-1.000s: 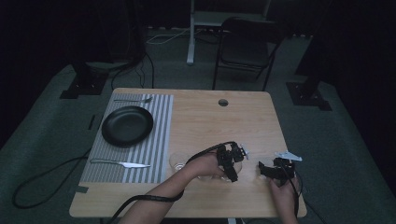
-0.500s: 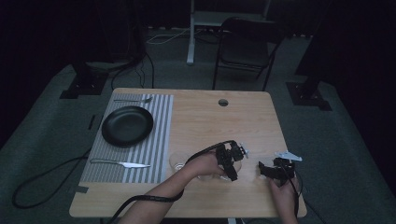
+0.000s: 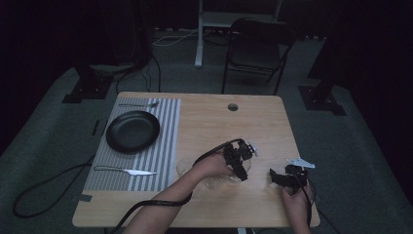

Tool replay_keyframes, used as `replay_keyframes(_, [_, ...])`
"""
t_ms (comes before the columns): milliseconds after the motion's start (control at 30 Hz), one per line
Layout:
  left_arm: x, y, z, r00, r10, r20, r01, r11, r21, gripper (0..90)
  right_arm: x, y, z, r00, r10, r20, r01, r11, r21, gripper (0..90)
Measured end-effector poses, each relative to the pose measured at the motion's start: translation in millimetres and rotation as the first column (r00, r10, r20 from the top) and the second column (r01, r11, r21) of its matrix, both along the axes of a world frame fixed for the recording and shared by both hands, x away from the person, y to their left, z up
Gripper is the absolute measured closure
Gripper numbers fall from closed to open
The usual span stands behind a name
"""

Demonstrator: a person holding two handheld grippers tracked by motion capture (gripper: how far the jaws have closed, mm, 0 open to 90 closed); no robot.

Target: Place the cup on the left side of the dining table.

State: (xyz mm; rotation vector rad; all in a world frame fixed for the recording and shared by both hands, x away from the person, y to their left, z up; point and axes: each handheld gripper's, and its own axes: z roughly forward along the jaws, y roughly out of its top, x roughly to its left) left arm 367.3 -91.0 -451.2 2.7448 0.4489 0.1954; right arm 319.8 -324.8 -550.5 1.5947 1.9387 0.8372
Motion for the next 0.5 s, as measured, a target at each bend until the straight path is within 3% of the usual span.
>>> replay_keyframes(500, [24.5, 14.0, 5.3, 0.996, 0.089, 0.015, -0.088, 0.996, -0.015, 18.2, 0.0, 0.0, 0.0, 1.0, 0.001, 0.0, -0.001, 1.0, -0.001, 11.8])
